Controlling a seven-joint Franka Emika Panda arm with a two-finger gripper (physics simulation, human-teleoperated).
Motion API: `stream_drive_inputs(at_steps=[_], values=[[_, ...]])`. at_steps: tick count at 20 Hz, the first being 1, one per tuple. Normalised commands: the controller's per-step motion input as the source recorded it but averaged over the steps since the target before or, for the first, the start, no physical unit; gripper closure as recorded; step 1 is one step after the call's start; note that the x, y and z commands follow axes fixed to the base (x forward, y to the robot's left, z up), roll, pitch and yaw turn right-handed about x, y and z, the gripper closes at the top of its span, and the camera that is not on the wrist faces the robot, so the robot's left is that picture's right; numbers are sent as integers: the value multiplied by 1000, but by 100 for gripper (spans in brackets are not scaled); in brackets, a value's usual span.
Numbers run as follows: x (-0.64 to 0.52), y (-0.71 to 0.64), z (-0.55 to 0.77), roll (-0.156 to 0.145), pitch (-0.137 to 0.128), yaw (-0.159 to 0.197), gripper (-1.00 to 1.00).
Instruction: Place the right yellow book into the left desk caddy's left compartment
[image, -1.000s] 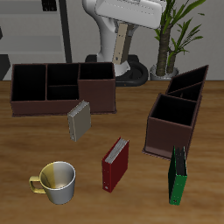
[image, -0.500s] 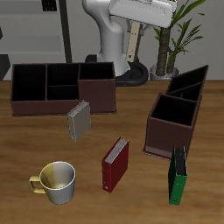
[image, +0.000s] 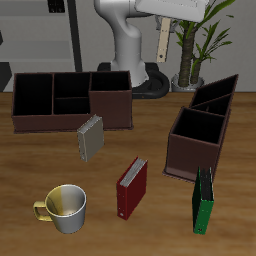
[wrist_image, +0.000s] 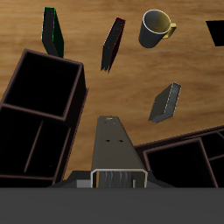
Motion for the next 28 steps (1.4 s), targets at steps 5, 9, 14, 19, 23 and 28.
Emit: stream_drive_inputs(at_steps=[5, 9, 14, 19, 23, 28], values=[[-220, 343, 2, 67, -7, 38, 100], [-240, 360, -3, 52, -16, 47, 100], [-152, 248, -128, 50, 8, 33, 100], [-170, 268, -149, 59, 16, 26, 100], [-208, 336, -162, 60, 18, 35, 100], [17, 264, -156, 48, 49, 8, 100]])
